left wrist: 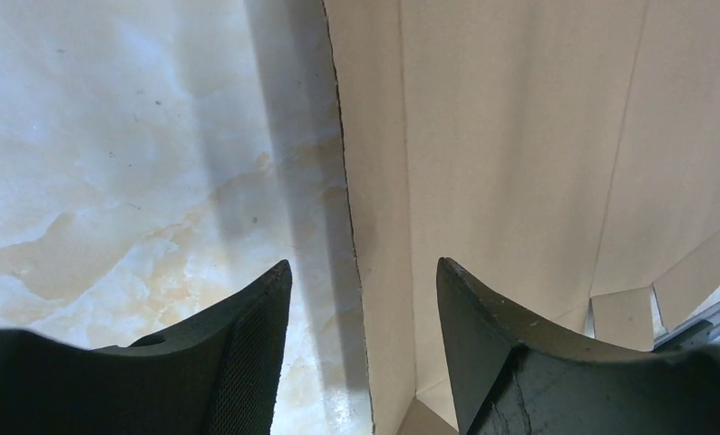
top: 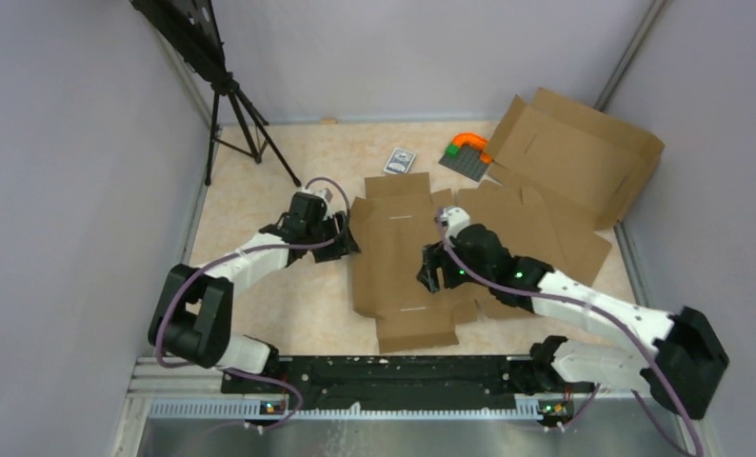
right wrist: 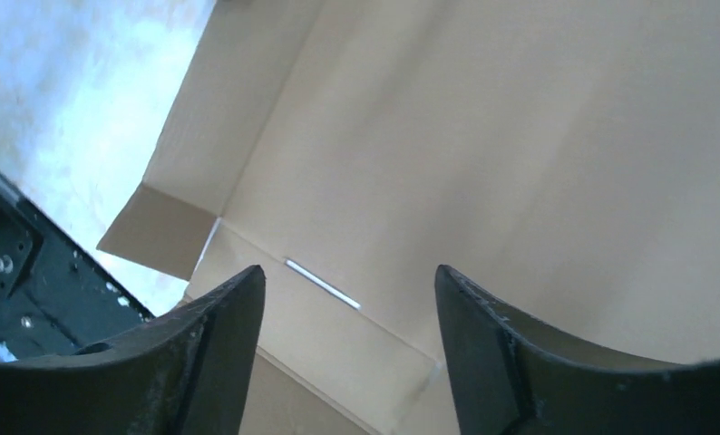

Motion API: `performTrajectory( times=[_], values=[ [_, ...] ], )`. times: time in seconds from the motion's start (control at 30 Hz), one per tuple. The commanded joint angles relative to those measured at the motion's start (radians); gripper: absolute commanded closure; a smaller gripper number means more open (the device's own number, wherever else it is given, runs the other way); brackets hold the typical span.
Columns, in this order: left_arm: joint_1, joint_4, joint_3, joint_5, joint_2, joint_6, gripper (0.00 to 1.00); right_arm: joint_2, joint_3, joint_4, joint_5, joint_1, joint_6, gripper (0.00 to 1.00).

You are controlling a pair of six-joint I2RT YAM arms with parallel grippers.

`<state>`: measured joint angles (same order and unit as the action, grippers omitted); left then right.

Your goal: Fold the paper box

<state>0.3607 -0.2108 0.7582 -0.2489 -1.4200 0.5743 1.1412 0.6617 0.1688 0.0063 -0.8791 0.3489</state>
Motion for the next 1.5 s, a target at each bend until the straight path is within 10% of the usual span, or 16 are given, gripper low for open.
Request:
performTrajectory(
  times=[0.0, 0.17, 0.63, 1.1, 1.47],
  values=[
    [-0.009, 0.039, -0.005, -0.041, -0.033, 0.027, 0.38, -0.204, -0.011, 0.231, 0.1, 0.079, 0.11, 0.26],
    [-0.009, 0.108, -0.014, -0.131, -0.076, 0.062, 0.43, -0.357, -0.005, 0.361, 0.19, 0.142, 0.208, 0.07],
    [-0.008, 0.166, 0.008, -0.194, -0.085, 0.094, 0.86, -0.344, 0.051, 0.748, 0.081, 0.148, 0.741, 0.24],
    [0.02, 0.202, 0.027, -0.236, -0.112, 0.103, 0.86, -0.441, -0.254, 0.562, -0.096, 0.149, 0.914, 0.27],
    [0.073, 0.069, 0.102, -0.099, -0.111, 0.049, 0.86, -0.411, -0.251, 0.425, 0.07, 0.149, 0.991, 0.41]
  ],
)
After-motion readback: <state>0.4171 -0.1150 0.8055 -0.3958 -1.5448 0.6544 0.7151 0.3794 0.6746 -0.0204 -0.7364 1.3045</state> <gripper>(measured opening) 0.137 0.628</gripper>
